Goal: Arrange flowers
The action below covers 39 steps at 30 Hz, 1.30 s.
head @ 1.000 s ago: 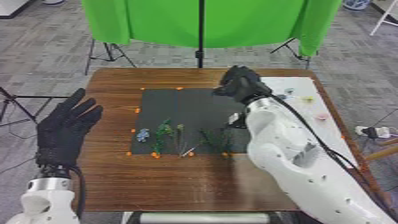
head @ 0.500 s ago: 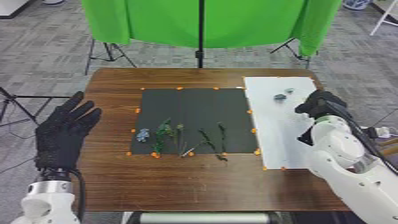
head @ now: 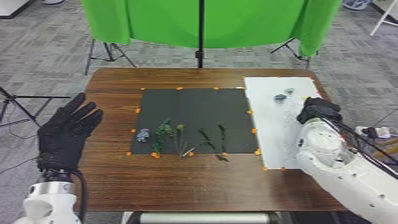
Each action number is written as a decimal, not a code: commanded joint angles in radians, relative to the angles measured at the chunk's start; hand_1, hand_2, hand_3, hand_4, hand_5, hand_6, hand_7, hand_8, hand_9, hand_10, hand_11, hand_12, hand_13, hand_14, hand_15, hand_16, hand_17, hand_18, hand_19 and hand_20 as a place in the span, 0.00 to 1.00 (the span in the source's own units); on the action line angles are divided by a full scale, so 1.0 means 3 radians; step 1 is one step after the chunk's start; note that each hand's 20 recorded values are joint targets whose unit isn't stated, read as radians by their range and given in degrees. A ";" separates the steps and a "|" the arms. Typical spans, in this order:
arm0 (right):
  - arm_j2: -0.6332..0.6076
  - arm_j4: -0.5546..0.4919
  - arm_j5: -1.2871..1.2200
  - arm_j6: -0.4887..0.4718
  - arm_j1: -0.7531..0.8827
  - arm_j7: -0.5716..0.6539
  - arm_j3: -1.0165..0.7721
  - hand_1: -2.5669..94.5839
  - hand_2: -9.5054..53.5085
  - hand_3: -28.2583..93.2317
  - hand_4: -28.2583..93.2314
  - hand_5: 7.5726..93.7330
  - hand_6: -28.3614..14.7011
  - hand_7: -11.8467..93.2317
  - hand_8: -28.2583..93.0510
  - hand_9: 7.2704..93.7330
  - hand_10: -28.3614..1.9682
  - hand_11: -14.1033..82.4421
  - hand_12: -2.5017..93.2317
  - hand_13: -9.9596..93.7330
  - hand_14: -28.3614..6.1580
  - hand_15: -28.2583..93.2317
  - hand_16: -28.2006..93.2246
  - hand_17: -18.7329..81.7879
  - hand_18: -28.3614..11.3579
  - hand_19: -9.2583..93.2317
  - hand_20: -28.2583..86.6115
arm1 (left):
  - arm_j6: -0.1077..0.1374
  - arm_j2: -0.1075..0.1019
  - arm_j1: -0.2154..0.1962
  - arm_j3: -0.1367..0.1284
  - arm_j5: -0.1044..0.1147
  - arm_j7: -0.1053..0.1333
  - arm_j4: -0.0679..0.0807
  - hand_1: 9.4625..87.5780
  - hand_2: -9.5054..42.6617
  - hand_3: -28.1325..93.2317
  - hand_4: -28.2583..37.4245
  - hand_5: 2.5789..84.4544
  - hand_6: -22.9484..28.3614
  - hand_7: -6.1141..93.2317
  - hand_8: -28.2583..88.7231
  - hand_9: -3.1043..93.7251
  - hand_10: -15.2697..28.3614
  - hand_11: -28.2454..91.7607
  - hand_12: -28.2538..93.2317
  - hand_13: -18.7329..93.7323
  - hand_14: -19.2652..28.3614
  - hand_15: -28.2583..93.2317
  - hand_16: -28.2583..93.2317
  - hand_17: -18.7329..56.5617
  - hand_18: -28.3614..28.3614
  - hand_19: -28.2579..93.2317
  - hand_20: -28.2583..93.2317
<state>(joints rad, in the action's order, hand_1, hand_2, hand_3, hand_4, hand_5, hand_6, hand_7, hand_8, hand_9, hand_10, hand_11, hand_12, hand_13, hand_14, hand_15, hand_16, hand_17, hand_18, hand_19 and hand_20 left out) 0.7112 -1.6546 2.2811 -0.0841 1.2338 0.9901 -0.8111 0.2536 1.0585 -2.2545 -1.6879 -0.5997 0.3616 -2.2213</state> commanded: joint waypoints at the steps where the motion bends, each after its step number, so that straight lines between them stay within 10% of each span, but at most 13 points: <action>1: -0.0007 -0.0084 0.0351 0.0727 0.0095 0.0041 0.0131 0.62 0.00 0.75 0.00 0.93 0.74 0.27 0.25 0.98 0.70 0.44 0.32 0.84 0.64 0.84 0.38 0.56 0.16 1.00 0.72 | -0.0021 0.0065 -0.0013 -0.0019 -0.0034 -0.0097 0.0002 0.18 0.33 0.89 0.02 0.47 0.65 0.17 0.17 0.40 0.80 0.44 0.32 0.40 0.97 0.62 0.16 0.15 0.95 0.68 0.40; 11: 0.0752 -0.0500 0.0490 0.1022 -0.0252 -0.0840 0.0392 0.61 0.00 0.79 0.00 0.96 0.71 0.26 0.26 1.00 0.69 0.44 0.32 0.86 0.63 0.84 0.39 0.57 0.15 1.00 0.74 | -0.0036 0.0066 0.0002 -0.0105 -0.0083 -0.0148 -0.0050 0.18 0.33 0.89 0.02 0.47 0.66 0.17 0.17 0.40 0.81 0.44 0.32 0.40 0.97 0.62 0.16 0.15 0.95 0.69 0.40; 19: 0.2116 0.0201 0.0849 0.0588 -0.0591 -0.1829 0.0688 0.58 0.00 0.81 0.00 0.94 0.72 0.27 0.27 0.98 0.68 0.46 0.32 0.83 0.62 0.86 0.40 0.55 0.17 1.00 0.75 | 0.0006 0.0025 0.0068 -0.0092 -0.0100 -0.0196 -0.0066 0.18 0.34 0.88 0.02 0.47 0.66 0.17 0.17 0.40 0.81 0.44 0.32 0.40 0.97 0.63 0.16 0.15 0.95 0.69 0.40; 27: 0.2229 0.0615 0.0674 0.0468 -0.1126 -0.1528 0.1374 0.57 0.00 0.82 0.00 0.92 0.73 0.27 0.26 0.94 0.69 0.52 0.32 0.81 0.61 0.87 0.40 0.53 0.18 1.00 0.74 | -0.0113 -0.0129 0.0503 0.0044 -0.0166 -0.0335 0.0056 0.18 0.34 0.89 0.02 0.47 0.66 0.17 0.17 0.40 0.81 0.43 0.32 0.40 0.96 0.62 0.16 0.15 0.95 0.69 0.40; 39: 0.2183 0.0674 0.0653 0.0216 -0.1245 -0.1357 0.1638 0.57 0.00 0.76 0.00 0.88 0.77 0.26 0.23 0.90 0.67 0.60 0.26 0.80 0.61 0.88 0.39 0.52 0.18 1.00 0.73 | -0.0218 -0.0089 0.0766 0.0168 -0.0203 -0.0417 0.0160 0.18 0.34 0.88 0.03 0.47 0.67 0.16 0.17 0.39 0.82 0.39 0.34 0.39 0.96 0.54 0.21 0.15 0.95 0.68 0.39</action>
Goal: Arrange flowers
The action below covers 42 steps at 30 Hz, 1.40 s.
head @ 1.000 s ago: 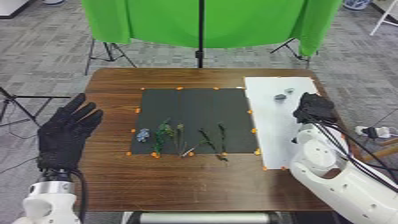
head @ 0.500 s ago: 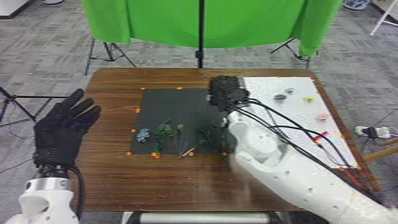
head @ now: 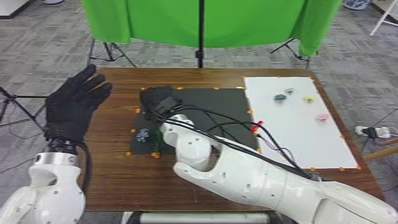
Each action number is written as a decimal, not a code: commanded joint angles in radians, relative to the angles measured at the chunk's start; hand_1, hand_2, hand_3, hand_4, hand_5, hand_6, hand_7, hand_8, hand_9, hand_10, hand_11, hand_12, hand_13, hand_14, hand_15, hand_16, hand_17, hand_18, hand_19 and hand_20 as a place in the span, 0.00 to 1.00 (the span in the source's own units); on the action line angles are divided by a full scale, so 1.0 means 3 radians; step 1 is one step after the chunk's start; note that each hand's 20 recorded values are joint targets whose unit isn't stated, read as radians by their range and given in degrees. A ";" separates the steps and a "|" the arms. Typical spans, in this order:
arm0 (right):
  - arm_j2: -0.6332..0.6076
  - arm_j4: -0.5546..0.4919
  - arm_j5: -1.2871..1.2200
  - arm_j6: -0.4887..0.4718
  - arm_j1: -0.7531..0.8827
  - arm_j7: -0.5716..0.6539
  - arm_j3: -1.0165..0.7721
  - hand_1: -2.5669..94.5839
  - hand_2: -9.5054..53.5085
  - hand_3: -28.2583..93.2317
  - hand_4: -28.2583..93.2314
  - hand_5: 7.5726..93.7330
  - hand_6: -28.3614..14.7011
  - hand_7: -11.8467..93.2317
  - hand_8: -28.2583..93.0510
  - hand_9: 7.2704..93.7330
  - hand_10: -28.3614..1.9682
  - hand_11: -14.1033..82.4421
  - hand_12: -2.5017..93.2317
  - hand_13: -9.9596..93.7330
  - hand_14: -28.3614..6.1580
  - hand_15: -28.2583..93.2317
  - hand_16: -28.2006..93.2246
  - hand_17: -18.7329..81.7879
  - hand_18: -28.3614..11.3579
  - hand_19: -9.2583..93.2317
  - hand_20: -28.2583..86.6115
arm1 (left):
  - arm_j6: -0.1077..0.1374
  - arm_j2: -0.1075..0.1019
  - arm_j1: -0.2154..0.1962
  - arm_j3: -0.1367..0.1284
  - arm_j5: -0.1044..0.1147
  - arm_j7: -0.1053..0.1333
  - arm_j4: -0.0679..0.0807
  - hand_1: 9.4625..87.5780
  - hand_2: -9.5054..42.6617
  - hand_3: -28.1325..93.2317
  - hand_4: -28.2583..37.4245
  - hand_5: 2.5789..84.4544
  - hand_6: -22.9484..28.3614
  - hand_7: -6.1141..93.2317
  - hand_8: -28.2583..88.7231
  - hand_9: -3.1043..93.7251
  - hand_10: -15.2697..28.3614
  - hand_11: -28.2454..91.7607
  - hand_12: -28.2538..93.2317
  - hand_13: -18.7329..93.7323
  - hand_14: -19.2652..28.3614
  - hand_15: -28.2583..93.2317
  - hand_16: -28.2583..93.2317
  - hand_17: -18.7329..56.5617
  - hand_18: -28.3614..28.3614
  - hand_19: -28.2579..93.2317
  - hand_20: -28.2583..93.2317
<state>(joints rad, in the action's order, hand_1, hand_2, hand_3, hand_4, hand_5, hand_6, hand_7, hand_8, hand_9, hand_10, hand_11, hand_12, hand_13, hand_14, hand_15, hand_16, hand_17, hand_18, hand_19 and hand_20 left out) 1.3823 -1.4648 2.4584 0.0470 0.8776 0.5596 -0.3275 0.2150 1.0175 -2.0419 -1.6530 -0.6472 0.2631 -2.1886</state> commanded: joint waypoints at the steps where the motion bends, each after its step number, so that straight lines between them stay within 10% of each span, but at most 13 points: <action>1: -0.0068 0.0046 0.0038 -0.0215 -0.0075 0.0109 0.0063 0.57 0.00 0.76 0.00 0.88 0.77 0.26 0.23 0.90 0.67 0.60 0.26 0.79 0.61 0.88 0.39 0.52 0.18 1.00 0.73 | -0.0094 0.0047 0.0051 0.0052 -0.0041 -0.0077 0.0050 0.18 0.34 0.88 0.03 0.47 0.67 0.16 0.17 0.40 0.83 0.41 0.34 0.40 0.96 0.57 0.20 0.15 0.95 0.68 0.39; 7: -0.0034 0.0064 0.0104 -0.0533 0.0008 0.0004 -0.0120 0.55 0.00 0.75 0.00 0.83 0.76 0.26 0.22 0.87 0.65 0.62 0.26 0.77 0.60 0.89 0.39 0.50 0.18 1.00 0.73 | -0.0110 0.0042 0.0130 0.0070 -0.0047 -0.0082 0.0088 0.18 0.34 0.88 0.03 0.48 0.67 0.18 0.17 0.41 0.82 0.46 0.32 0.40 0.98 0.66 0.16 0.15 0.95 0.69 0.39; 13: 0.0093 0.0129 0.0276 -0.0641 0.0166 -0.0195 -0.0438 0.52 0.00 0.73 0.00 0.80 0.77 0.27 0.21 0.86 0.63 0.63 0.25 0.77 0.58 0.90 0.39 0.49 0.17 1.00 0.73 | -0.0132 0.0117 0.0284 0.0079 -0.0084 -0.0258 0.0166 0.18 0.33 0.89 0.02 0.49 0.66 0.21 0.15 0.42 0.82 0.56 0.29 0.44 0.98 0.78 0.10 0.16 0.96 0.73 0.38; 22: 0.0188 0.0162 0.0447 -0.0733 0.0245 -0.0351 -0.0634 0.48 0.00 0.77 0.00 0.76 0.77 0.27 0.19 0.84 0.62 0.65 0.23 0.75 0.57 0.90 0.39 0.49 0.17 1.00 0.73 | -0.0186 0.0186 0.0424 0.0093 -0.0116 -0.0383 0.0237 0.18 0.34 0.89 0.03 0.48 0.67 0.18 0.16 0.41 0.83 0.45 0.32 0.40 0.98 0.65 0.15 0.15 0.95 0.71 0.36; 28: -0.0049 -0.0101 0.0025 -0.0491 0.0146 -0.0078 -0.0315 0.46 0.00 0.78 0.00 0.76 0.78 0.27 0.16 0.84 0.61 0.65 0.23 0.75 0.56 0.90 0.38 0.48 0.16 1.00 0.73 | -0.0063 0.0088 -0.0045 0.0000 -0.0050 -0.0149 0.0049 0.19 0.34 0.89 0.03 0.49 0.66 0.21 0.15 0.42 0.82 0.56 0.28 0.43 0.98 0.77 0.10 0.16 0.96 0.74 0.36; 36: -0.0141 -0.0402 -0.0108 -0.0505 0.0324 -0.0075 -0.0590 0.60 0.00 0.57 0.00 0.79 0.77 0.27 0.20 0.86 0.60 0.64 0.23 0.76 0.55 0.90 0.38 0.48 0.16 1.00 0.73 | 0.0065 0.0104 -0.0375 -0.0059 0.0026 0.0031 -0.0073 0.19 0.33 0.90 0.01 0.51 0.66 0.28 0.12 0.44 0.85 0.64 0.26 0.46 0.99 0.82 0.09 0.16 0.97 0.77 0.33; 42: -0.0657 -0.0966 -0.0346 -0.0405 0.0657 0.0118 -0.1231 0.49 0.00 0.72 0.00 0.74 0.73 0.26 0.14 0.82 0.56 0.62 0.22 0.75 0.52 0.90 0.38 0.47 0.14 1.00 0.72 | 0.0112 0.0174 -0.0554 -0.0123 0.0068 0.0097 -0.0101 0.18 0.33 0.90 0.00 0.49 0.67 0.23 0.14 0.42 0.83 0.52 0.28 0.41 0.98 0.70 0.12 0.15 0.96 0.75 0.31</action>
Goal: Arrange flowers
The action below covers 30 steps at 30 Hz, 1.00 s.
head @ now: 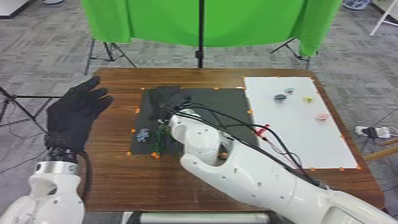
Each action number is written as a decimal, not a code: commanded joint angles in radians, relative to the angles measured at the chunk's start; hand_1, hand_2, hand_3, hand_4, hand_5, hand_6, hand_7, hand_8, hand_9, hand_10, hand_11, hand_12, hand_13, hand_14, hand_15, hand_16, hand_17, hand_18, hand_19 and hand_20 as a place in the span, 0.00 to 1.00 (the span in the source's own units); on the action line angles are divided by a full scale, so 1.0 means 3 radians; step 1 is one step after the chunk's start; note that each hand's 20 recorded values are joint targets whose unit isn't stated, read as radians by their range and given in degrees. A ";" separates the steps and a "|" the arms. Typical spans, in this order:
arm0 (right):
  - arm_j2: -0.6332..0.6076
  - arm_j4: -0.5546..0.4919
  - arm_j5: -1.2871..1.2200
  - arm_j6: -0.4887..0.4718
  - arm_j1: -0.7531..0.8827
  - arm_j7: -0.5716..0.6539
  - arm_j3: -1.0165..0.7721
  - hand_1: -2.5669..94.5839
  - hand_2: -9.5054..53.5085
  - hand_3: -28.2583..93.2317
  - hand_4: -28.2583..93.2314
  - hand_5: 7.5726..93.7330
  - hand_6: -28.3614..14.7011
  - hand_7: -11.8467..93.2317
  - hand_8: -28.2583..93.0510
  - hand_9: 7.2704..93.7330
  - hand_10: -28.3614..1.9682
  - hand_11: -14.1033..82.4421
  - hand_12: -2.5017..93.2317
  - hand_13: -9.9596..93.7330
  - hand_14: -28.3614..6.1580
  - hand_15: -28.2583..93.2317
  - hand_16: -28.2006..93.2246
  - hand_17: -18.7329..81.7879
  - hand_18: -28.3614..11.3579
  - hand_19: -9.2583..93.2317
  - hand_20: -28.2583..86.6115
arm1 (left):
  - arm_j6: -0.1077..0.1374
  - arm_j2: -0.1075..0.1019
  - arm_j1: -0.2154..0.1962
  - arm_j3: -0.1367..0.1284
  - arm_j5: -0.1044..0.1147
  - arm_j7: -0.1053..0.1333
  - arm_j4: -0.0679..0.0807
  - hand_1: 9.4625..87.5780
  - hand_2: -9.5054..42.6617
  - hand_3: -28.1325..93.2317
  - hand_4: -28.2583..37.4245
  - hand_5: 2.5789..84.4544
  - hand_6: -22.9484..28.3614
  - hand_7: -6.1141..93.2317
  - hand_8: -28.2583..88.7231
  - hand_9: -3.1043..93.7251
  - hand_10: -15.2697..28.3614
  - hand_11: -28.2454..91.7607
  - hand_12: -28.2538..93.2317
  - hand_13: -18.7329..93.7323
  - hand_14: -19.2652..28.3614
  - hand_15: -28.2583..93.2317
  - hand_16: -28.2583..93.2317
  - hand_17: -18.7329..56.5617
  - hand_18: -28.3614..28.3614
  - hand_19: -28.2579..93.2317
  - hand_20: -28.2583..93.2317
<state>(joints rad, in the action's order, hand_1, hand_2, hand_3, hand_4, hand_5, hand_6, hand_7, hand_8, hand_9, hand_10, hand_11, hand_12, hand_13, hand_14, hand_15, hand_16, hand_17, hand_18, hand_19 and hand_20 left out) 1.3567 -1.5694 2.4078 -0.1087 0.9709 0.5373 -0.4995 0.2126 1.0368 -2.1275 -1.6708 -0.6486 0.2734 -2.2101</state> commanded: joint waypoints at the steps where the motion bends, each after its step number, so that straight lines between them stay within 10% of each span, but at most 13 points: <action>1: -0.0708 -0.0712 -0.0267 0.0135 0.0388 0.0274 -0.0751 0.48 0.00 0.73 0.00 0.73 0.72 0.26 0.13 0.81 0.55 0.61 0.21 0.74 0.52 0.90 0.37 0.47 0.14 1.00 0.72 | 0.0115 0.0123 -0.0298 -0.0084 0.0078 0.0060 -0.0032 0.18 0.33 0.90 0.00 0.49 0.67 0.22 0.15 0.41 0.83 0.51 0.29 0.41 0.98 0.69 0.12 0.15 0.96 0.75 0.31; 14: -0.1974 -0.1186 -0.0744 0.0662 0.1497 0.1238 -0.2048 0.40 0.00 0.81 0.00 0.64 0.66 0.25 0.13 0.72 0.45 0.52 0.18 0.68 0.43 0.87 0.34 0.44 0.13 0.99 0.69 | 0.0250 0.0146 -0.0618 -0.0099 0.0260 0.0359 -0.0053 0.15 0.36 0.88 0.00 0.48 0.66 0.19 0.16 0.40 0.82 0.46 0.31 0.40 0.97 0.64 0.15 0.14 0.96 0.73 0.32; 30: -0.2378 -0.0599 -0.0556 0.0977 0.1405 0.1837 -0.1720 0.36 0.00 0.85 0.00 0.48 0.62 0.27 0.13 0.48 0.23 0.35 0.16 0.59 0.38 0.87 0.29 0.45 0.13 1.00 0.66 | 0.0210 0.0154 -0.0571 0.0016 0.0263 0.0394 -0.0003 0.12 0.40 0.87 0.00 0.48 0.66 0.18 0.17 0.40 0.82 0.45 0.32 0.40 0.98 0.63 0.16 0.14 0.96 0.72 0.34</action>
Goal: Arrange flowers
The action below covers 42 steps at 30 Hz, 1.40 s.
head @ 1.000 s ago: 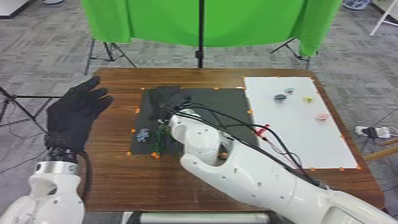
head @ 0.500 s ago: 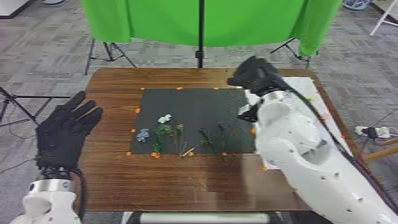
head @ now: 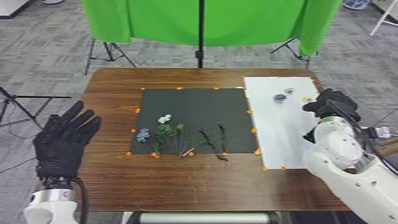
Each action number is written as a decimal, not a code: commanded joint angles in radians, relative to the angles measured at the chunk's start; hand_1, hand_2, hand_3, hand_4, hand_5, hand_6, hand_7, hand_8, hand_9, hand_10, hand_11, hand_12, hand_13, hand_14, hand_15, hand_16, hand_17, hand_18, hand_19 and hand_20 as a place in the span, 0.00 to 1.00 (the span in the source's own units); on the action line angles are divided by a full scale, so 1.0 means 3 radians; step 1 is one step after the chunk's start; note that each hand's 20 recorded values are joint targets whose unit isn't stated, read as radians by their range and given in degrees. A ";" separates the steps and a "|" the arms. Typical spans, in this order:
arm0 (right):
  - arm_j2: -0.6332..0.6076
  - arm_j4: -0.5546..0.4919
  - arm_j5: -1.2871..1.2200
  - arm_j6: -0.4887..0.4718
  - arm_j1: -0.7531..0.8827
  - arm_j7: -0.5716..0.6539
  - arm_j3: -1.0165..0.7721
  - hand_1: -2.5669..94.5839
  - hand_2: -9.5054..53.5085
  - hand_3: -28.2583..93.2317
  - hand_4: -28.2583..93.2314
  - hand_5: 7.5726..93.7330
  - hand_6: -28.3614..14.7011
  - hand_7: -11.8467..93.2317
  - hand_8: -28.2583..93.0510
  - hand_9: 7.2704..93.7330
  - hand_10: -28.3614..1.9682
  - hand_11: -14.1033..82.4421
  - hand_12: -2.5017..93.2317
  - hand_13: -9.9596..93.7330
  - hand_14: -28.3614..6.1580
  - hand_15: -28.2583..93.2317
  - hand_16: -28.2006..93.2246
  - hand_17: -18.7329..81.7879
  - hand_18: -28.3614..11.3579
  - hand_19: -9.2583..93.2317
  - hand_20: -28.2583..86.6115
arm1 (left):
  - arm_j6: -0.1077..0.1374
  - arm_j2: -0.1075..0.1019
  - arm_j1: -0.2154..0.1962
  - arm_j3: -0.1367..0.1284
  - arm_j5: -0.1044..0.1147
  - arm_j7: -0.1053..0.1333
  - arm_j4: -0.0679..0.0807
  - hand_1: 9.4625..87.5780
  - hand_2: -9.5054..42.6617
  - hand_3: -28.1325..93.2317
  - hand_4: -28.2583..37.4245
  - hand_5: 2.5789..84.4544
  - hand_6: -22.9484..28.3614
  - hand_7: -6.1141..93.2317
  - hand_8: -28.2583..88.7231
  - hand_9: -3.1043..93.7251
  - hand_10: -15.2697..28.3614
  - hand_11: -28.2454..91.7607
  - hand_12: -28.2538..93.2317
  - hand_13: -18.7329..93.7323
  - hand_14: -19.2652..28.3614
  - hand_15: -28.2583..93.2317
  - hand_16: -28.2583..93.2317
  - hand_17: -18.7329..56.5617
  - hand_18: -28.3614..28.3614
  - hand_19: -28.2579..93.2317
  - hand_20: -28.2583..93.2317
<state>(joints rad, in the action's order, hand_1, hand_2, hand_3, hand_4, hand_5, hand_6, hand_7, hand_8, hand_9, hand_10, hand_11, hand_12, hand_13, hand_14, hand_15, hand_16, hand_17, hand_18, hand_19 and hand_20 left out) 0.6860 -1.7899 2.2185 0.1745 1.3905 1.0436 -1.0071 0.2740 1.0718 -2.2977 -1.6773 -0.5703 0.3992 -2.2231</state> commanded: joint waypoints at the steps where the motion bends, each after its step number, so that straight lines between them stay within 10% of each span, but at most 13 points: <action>1: -0.0151 0.0154 0.0059 -0.0015 0.0017 0.0139 -0.0033 0.35 0.00 0.85 0.00 0.47 0.61 0.27 0.13 0.47 0.22 0.34 0.16 0.59 0.37 0.87 0.29 0.45 0.13 1.00 0.65 | 0.0006 0.0038 0.0001 0.0038 -0.0014 -0.0037 0.0043 0.13 0.40 0.87 0.00 0.48 0.66 0.18 0.17 0.40 0.82 0.45 0.32 0.40 0.98 0.63 0.16 0.14 0.96 0.72 0.34; 14: -0.0021 0.0397 -0.0013 -0.0634 0.0121 -0.0151 0.0057 0.38 0.00 0.87 0.00 0.47 0.65 0.27 0.12 0.52 0.29 0.34 0.16 0.60 0.37 0.85 0.27 0.42 0.12 0.98 0.62 | 0.0012 0.0033 0.0024 0.0043 -0.0022 -0.0067 0.0047 0.14 0.38 0.88 0.00 0.47 0.66 0.18 0.17 0.40 0.82 0.45 0.32 0.40 0.97 0.63 0.16 0.15 0.95 0.71 0.36; 25: -0.0194 0.0628 0.0630 0.0546 -0.0130 -0.0016 0.0853 0.60 0.00 0.77 0.00 0.90 0.76 0.29 0.24 1.00 0.75 0.33 0.33 0.86 0.69 0.78 0.37 0.56 0.20 1.00 0.65 | 0.0015 0.0007 0.0027 0.0080 -0.0004 -0.0035 0.0057 0.15 0.37 0.88 0.00 0.47 0.67 0.18 0.17 0.41 0.82 0.45 0.32 0.40 0.97 0.63 0.16 0.15 0.95 0.71 0.36; 35: -0.0222 0.0365 0.0558 0.0657 0.0001 0.0021 0.0620 0.56 0.00 0.83 0.00 0.93 0.74 0.28 0.26 1.00 0.74 0.40 0.31 0.86 0.67 0.79 0.39 0.56 0.19 1.00 0.68 | 0.0021 -0.0003 0.0010 0.0082 0.0004 -0.0001 0.0046 0.15 0.37 0.88 0.00 0.47 0.67 0.18 0.17 0.41 0.82 0.45 0.32 0.40 0.97 0.63 0.16 0.15 0.95 0.71 0.37; 37: -0.0152 0.0109 0.0221 0.0073 0.0229 -0.0141 0.0172 0.54 0.00 0.85 0.00 0.82 0.70 0.30 0.24 0.95 0.70 0.33 0.36 0.81 0.65 0.82 0.37 0.53 0.18 1.00 0.68 | 0.0022 0.0002 0.0014 0.0071 -0.0004 -0.0013 0.0045 0.15 0.37 0.88 0.00 0.47 0.67 0.18 0.17 0.41 0.82 0.45 0.32 0.40 0.97 0.63 0.16 0.15 0.95 0.71 0.37; 42: -0.0023 -0.0095 -0.0003 -0.0277 0.0371 -0.0325 -0.0203 0.40 0.00 0.96 0.00 0.47 0.53 0.29 0.12 0.57 0.38 0.55 0.18 0.64 0.46 0.89 0.32 0.42 0.12 0.99 0.66 | 0.0014 0.0011 0.0028 0.0063 -0.0008 -0.0035 0.0047 0.16 0.37 0.88 0.00 0.47 0.67 0.18 0.17 0.41 0.82 0.45 0.32 0.40 0.97 0.63 0.16 0.15 0.95 0.71 0.37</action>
<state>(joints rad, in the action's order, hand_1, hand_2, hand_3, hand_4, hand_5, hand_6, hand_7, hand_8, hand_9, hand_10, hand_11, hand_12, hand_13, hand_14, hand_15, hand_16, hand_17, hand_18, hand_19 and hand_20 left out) 0.6331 -1.7296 2.3027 0.3774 1.4341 1.0185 -0.8983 0.2738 1.0708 -2.2795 -1.6559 -0.5724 0.3957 -2.2122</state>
